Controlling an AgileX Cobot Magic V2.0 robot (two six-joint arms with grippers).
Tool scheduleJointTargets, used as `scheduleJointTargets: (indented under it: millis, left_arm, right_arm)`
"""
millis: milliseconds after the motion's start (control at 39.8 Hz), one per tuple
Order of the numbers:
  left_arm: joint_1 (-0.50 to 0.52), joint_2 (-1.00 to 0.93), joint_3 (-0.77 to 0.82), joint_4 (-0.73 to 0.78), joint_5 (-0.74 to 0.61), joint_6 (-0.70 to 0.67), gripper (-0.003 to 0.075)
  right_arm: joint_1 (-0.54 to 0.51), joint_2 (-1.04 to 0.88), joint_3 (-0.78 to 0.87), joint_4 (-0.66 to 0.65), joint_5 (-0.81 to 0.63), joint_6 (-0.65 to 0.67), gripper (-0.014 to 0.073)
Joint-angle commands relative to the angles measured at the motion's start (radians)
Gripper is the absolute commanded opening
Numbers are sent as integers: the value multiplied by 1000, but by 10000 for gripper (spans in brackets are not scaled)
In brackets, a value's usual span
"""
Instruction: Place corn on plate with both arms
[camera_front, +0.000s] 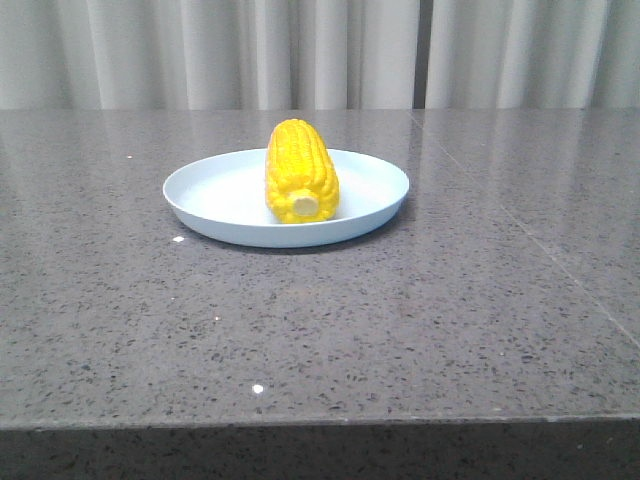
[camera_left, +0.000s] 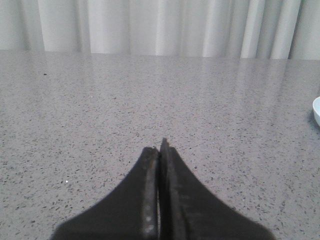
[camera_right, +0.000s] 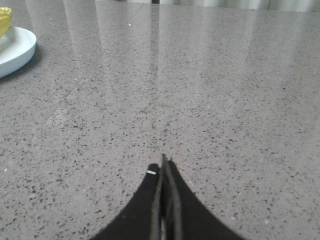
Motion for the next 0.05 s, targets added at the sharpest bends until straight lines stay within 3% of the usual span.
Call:
scheduleJointTargets:
  millis: [0, 25]
  left_arm:
    - [1, -23, 6, -8, -86, 2, -20]
    - [1, -23, 6, -8, -86, 2, -20]
  right_arm:
    - [-5, -17, -5, 4, -75, -12, -61]
    - [-5, -17, -5, 4, -75, -12, -61]
